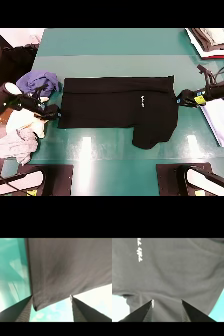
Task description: Fold the shirts.
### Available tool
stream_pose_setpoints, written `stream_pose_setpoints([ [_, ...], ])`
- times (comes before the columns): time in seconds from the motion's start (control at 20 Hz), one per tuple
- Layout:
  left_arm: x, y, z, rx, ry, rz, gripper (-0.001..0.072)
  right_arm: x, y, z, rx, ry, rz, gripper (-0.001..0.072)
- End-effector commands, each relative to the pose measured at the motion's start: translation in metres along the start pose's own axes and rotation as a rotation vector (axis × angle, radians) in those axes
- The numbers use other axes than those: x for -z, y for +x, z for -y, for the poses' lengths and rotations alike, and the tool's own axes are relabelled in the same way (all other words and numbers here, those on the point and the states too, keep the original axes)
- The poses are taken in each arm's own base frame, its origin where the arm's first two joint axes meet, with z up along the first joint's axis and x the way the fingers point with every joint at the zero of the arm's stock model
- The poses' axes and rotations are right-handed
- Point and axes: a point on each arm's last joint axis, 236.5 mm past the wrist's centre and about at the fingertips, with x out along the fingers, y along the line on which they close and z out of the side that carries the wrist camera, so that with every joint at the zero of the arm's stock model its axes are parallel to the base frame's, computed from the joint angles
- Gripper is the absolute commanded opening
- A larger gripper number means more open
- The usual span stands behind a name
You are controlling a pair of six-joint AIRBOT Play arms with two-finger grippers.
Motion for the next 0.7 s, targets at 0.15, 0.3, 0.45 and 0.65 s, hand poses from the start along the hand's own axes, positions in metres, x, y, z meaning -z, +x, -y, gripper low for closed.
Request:
stream_pose_setpoints([
  [0.15, 0.032, 0.021, -0.01, -0.013, -0.066, -0.045, 0.0539, 0.016, -0.007, -0.006, -0.035, 0.001, 0.029, 0.0408],
  [0.3, 0.034, 0.027, -0.006, 0.013, -0.087, -0.039, 0.0537, 0.02, -0.007, -0.006, -0.035, 0.0, 0.012, 0.0408],
  [0.45, 0.023, 0.024, -0.004, 0.02, -0.088, 0.001, 0.002, 0.034, -0.007, 0.006, 0.018, 0.0, -0.049, 0.0408],
  [0.65, 0.003, 0.006, 0.002, 0.015, -0.059, 0.069, 0.0023, 0.085, 0.015, 0.04, 0.112, 0.125, -0.211, 0.0408],
])
